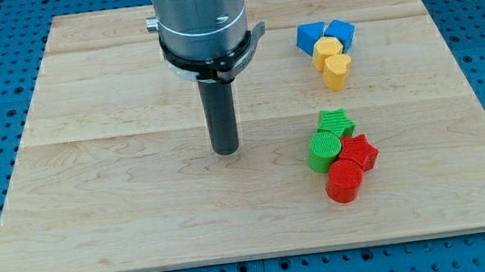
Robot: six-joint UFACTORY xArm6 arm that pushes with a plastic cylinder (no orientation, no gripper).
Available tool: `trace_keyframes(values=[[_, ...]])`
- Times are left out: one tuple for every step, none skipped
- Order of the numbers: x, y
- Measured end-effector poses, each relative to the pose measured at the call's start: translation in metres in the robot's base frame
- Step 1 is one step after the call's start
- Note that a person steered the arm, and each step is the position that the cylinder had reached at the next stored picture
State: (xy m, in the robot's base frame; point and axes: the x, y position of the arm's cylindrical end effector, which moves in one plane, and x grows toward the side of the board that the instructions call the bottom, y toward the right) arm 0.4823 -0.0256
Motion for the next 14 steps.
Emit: trace_keyframes(values=[[0.0, 0.0], [0.0, 0.0], [0.0, 0.0], [-0.05, 0.023], [-0.07, 0.082], [-0.071, 0.137], [-0.048, 0.183], [0.003, 0.202], [0.017, 0.193], [0.005, 0.191], [0.001, 0.212], [-0.009, 0.218], [-0.023, 0.218], [-0.037, 0.218]])
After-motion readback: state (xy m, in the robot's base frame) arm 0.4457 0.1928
